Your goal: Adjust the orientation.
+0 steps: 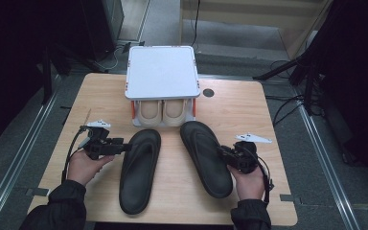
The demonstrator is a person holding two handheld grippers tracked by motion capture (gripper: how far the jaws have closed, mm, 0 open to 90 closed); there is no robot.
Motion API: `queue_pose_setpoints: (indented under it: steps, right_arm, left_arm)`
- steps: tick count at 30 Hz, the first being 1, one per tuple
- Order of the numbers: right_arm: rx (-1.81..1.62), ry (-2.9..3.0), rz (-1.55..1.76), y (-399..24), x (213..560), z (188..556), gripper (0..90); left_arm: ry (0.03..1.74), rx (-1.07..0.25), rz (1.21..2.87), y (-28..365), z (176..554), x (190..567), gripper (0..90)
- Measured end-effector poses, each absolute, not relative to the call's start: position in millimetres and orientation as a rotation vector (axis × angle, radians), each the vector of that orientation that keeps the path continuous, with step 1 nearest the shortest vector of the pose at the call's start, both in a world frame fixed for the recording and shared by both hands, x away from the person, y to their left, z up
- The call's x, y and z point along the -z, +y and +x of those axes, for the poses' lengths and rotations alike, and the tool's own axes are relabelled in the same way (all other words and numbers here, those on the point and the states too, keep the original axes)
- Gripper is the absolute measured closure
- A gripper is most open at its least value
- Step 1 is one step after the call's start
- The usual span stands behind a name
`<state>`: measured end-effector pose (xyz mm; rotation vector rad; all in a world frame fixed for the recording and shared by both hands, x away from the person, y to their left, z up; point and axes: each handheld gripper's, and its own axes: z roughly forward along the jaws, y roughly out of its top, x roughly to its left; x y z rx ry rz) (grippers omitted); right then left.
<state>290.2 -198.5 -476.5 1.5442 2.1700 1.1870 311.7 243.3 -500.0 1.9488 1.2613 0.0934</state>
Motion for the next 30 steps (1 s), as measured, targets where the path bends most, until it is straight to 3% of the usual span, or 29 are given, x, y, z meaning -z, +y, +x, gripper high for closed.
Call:
queue_pose_setpoints:
  steps: [11,25,30]
  right_arm:
    - [-1.167,2.248,1.502,-174.6,485.9,289.8,76.0]
    - [-1.126,2.304,1.462,-144.9,499.9,289.4,75.0]
    - [-1.141,2.3,1.471,-140.3,504.1,288.1,74.4]
  left_arm:
    - [1.216,-0.058,1.953,242.0,308.7,493.9,63.3]
    - [1.219,-0.104,1.958,246.1,309.3,490.9,67.6]
    - [1.178,-0.084,1.937,246.5,307.2,484.7,78.3]
